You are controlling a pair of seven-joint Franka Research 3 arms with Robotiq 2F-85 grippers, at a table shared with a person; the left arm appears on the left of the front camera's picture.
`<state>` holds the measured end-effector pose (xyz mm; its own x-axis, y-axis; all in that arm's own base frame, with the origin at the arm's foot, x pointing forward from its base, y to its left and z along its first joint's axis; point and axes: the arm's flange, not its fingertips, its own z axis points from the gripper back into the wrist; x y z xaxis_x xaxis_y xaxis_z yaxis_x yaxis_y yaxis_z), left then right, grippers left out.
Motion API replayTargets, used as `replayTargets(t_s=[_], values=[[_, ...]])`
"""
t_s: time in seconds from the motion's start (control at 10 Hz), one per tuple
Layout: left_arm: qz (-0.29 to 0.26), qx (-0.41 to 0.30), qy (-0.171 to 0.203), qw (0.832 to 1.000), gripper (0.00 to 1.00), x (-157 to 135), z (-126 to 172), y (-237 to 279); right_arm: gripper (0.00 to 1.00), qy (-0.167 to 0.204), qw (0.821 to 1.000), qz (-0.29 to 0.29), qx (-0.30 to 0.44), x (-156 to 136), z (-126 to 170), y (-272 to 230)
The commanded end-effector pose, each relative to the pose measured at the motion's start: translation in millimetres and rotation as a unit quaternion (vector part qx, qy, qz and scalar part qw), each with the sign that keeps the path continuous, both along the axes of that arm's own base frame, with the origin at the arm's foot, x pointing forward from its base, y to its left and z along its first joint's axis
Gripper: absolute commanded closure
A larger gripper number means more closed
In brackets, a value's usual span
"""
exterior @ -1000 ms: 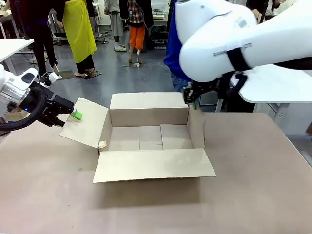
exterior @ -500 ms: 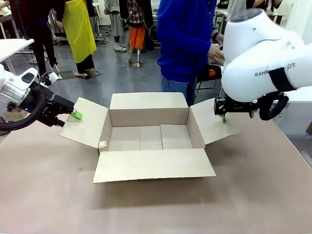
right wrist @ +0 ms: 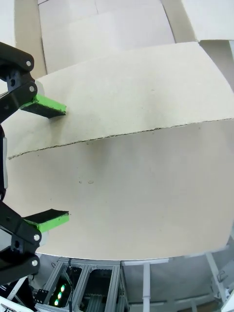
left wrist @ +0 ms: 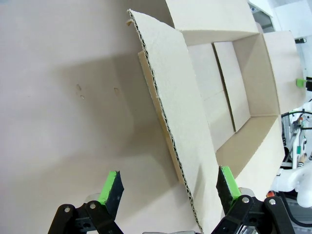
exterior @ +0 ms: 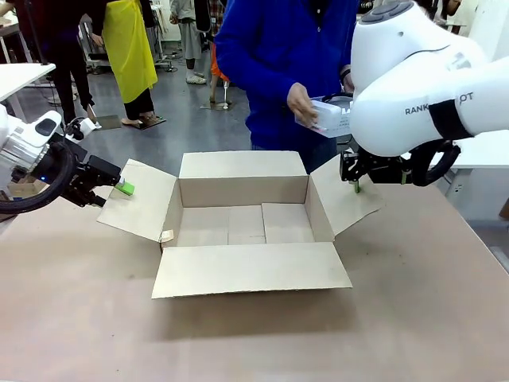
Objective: Pack the gift set into the box.
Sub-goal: Place both hands on the side flaps of the Package Box and spread them outward, then lift both hands away from the flaps of the Package Box.
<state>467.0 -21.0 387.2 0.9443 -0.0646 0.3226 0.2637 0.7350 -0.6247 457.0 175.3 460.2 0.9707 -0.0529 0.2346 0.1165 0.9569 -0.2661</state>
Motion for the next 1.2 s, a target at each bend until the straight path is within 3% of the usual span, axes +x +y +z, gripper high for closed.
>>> replayTargets(t_s=[0.0, 1.1], values=[[0.0, 0.004, 0.002, 1.0, 0.0, -3.6, 1.2, 0.3, 0.0, 0.002, 1.0, 0.001, -0.008, 5.1, 0.8, -2.9], [0.0, 0.004, 0.002, 1.0, 0.0, -3.6, 1.2, 0.3, 0.0, 0.002, 1.0, 0.001, -0.008, 5.1, 0.8, -2.9]])
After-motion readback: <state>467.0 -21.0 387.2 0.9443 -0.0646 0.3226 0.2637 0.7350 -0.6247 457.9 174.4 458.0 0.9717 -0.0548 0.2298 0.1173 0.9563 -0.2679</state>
